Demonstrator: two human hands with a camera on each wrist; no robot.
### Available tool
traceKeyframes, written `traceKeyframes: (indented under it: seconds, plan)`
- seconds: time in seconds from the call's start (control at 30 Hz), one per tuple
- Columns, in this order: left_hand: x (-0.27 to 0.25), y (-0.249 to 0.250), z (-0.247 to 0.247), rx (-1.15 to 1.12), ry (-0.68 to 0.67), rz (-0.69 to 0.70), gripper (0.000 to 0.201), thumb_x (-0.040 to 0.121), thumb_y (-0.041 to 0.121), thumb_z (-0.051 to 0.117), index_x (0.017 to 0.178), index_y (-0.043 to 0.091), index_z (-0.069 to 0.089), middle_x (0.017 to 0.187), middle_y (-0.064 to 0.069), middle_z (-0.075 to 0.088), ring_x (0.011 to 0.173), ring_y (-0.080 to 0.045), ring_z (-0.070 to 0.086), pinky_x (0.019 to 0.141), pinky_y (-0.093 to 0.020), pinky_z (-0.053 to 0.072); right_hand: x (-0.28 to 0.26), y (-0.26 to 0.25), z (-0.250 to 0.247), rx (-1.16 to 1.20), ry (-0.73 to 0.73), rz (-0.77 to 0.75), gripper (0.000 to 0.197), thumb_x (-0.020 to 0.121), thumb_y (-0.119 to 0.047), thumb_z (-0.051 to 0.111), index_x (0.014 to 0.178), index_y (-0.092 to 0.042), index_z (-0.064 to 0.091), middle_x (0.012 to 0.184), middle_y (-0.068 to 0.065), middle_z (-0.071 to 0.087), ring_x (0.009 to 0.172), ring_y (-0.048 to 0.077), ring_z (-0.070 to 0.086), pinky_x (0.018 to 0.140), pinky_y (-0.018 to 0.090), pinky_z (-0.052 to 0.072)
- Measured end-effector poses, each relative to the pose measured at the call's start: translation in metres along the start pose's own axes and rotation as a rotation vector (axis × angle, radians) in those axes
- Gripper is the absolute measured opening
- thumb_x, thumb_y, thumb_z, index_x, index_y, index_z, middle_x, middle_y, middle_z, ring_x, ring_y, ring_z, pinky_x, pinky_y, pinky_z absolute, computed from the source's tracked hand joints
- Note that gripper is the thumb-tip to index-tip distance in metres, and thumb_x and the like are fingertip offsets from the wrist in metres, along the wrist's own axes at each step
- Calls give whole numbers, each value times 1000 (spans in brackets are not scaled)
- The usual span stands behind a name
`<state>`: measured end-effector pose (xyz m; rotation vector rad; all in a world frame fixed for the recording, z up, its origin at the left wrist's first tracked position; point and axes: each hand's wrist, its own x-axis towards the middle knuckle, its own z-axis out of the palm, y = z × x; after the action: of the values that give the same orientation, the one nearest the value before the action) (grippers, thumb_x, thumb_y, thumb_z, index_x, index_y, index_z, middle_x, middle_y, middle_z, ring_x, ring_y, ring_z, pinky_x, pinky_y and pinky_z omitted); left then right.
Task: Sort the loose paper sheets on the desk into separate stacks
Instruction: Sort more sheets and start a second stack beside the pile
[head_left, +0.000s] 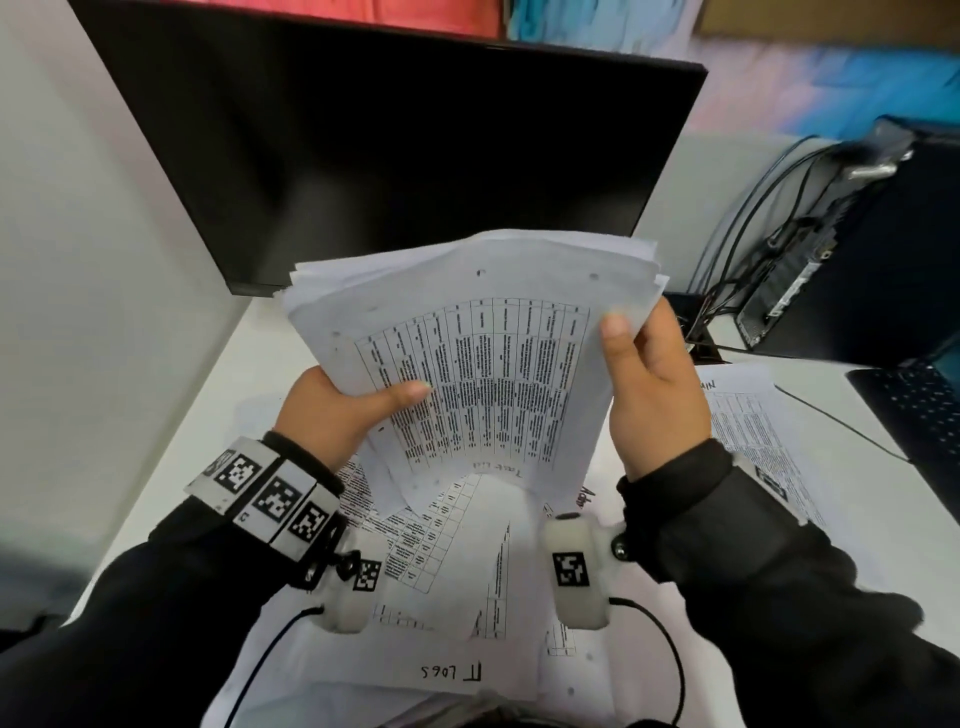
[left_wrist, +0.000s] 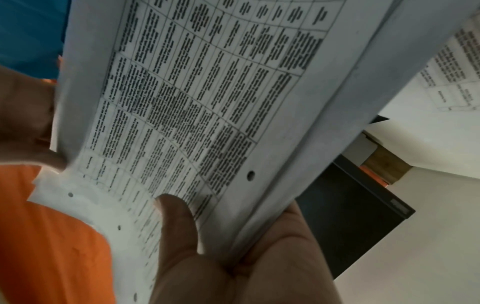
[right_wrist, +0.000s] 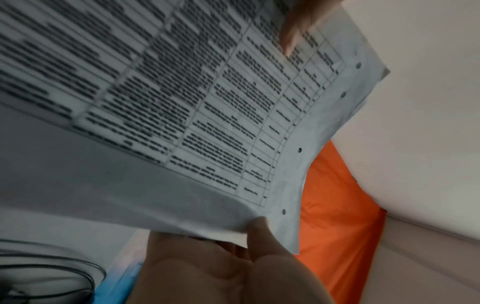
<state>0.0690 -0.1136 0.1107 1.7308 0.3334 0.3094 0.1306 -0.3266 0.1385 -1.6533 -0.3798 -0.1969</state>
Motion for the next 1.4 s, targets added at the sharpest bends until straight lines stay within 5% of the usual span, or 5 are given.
traceKeyframes:
  seconds: [0.17, 0.27, 0.67, 1.0, 1.4]
  plan:
    - [1, -9, 1, -75, -22, -39, 26, 59, 25, 81, 76, 41, 69, 80, 26, 70, 81, 6, 66, 77, -25, 50, 17, -16, -7, -38, -35, -272, 67, 88, 0, 55, 141, -27, 24, 146, -2, 36, 124, 25, 47, 106, 39, 40]
    - [2, -15, 3, -110, -28, -42, 30, 61, 19, 81, 81, 37, 67, 80, 24, 71, 81, 5, 67, 79, -26, 50, 27, -20, -11, -389, -129, -423, 66, 88, -8, 59, 144, -22, 25, 138, -12, 39, 116, -13, 37, 102, 5, 28]
    - [5, -28, 11, -243, -44, -135, 28, 67, 23, 71, 95, 26, 67, 87, 11, 74, 81, -7, 70, 66, -24, 54, 30, -21, -12, -172, 131, -265, 31, 93, -4, 48, 104, -33, 56, 92, -18, 59, 83, 0, 56, 81, 15, 45]
    - [5, -29, 4, -260, -20, -71, 41, 50, 56, 80, 82, 31, 72, 81, 7, 74, 75, -10, 71, 68, -29, 56, -7, 40, -8, -51, -93, 235, 31, 94, -14, 51, 125, -16, 51, 116, -9, 62, 109, -1, 58, 97, 19, 46]
    - [-7, -29, 1, -24, -25, -14, 30, 64, 28, 76, 84, 41, 58, 73, 18, 66, 82, 4, 58, 65, -15, 40, -29, 57, -2, -7, -92, 334, 36, 92, -12, 54, 123, -28, 46, 117, -11, 61, 108, -3, 55, 99, 29, 45]
